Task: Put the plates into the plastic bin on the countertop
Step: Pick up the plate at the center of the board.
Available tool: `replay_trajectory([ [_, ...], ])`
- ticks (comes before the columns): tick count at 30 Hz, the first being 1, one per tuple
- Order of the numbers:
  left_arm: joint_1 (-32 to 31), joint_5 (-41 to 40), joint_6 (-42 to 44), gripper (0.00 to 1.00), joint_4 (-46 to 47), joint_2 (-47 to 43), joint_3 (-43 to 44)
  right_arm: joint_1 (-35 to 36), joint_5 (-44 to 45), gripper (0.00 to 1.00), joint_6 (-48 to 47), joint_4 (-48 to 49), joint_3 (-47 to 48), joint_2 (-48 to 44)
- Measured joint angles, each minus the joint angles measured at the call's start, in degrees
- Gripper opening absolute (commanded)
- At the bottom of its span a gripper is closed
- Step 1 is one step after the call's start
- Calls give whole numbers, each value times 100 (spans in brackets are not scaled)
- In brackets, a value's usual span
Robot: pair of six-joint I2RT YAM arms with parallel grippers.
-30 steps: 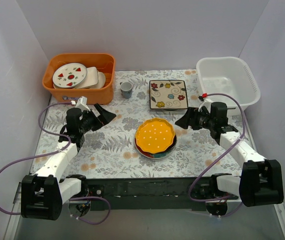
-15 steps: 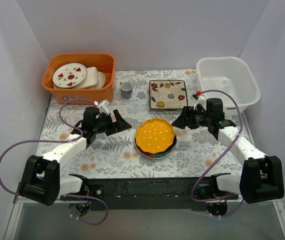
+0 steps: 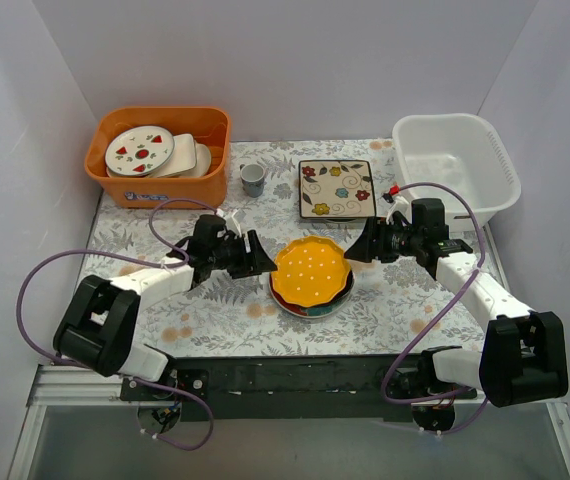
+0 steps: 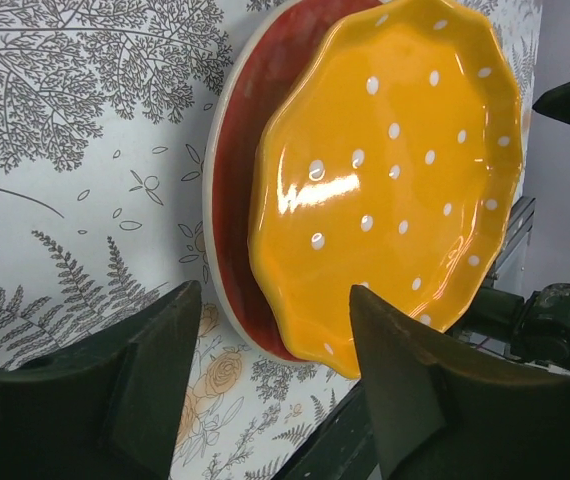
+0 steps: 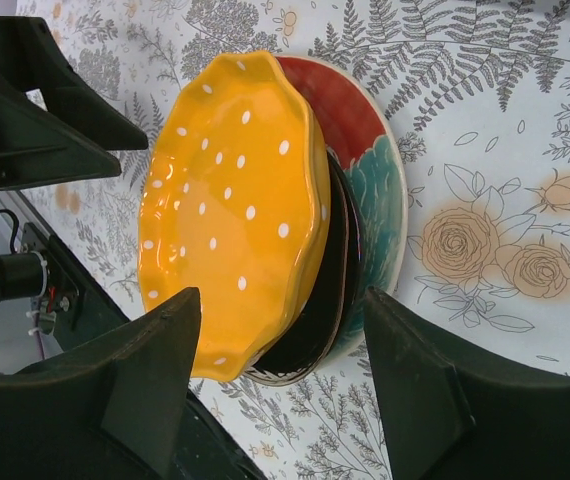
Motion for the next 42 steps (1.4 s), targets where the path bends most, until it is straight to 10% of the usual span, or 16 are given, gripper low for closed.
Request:
replay_trajectory([
  [22,-470,7,-205,43,695,837,111,0,-107,72,-15,-92,4,-2],
  [29,-538,15,-297,1,839,1067,111,0,-166,72,-15,-94,4,-2],
  [42,-623,-70,-315,0,833,1025,114,0,-188,75,-20,-103,4,-44],
])
